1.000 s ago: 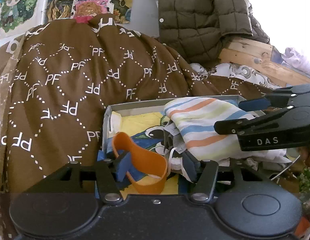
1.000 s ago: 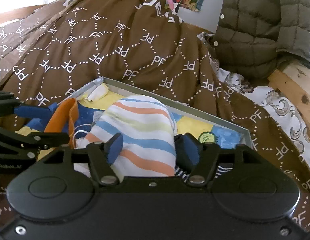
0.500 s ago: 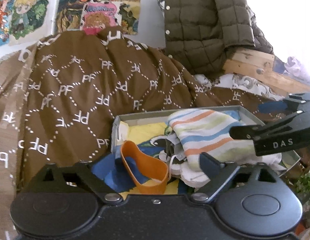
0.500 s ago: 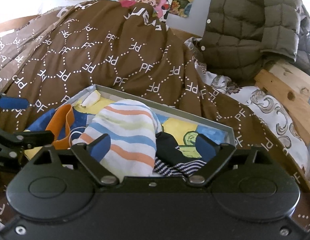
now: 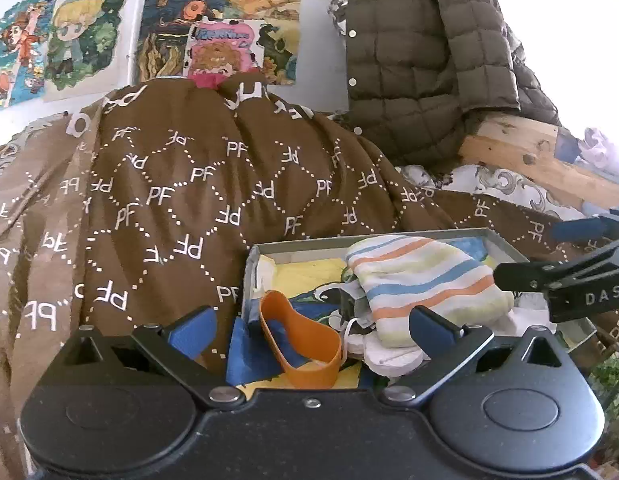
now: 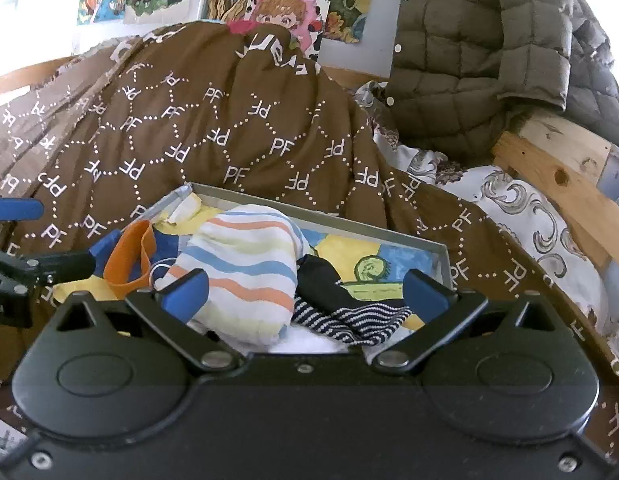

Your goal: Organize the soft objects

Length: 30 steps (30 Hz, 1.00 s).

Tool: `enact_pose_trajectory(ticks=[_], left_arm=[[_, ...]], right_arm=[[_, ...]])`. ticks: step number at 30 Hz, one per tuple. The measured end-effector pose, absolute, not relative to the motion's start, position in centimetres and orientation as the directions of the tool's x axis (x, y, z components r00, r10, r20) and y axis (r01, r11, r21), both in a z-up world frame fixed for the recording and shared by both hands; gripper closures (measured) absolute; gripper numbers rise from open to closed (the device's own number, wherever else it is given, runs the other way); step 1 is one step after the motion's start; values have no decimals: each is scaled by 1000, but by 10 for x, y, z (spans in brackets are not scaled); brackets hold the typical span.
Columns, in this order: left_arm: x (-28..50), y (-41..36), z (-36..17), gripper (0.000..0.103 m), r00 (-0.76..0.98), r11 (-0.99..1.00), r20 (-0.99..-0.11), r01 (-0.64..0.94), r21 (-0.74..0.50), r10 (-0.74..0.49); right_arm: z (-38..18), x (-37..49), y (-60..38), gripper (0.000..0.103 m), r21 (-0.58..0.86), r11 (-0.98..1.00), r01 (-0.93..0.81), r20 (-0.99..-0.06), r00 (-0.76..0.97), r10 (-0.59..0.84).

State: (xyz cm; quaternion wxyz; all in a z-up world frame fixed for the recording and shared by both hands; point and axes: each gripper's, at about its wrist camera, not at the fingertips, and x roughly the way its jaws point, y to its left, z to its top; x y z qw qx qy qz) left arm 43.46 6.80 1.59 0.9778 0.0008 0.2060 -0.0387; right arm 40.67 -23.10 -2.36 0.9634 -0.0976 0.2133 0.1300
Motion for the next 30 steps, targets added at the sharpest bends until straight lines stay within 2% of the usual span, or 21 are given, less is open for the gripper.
enact_pose_trajectory(ticks=[30], left_arm=[[380,50,40,1,928,999,-372,34,35,-18]], right_arm=[[13,311,-271,1,-108,955,-276,-383,898,216]])
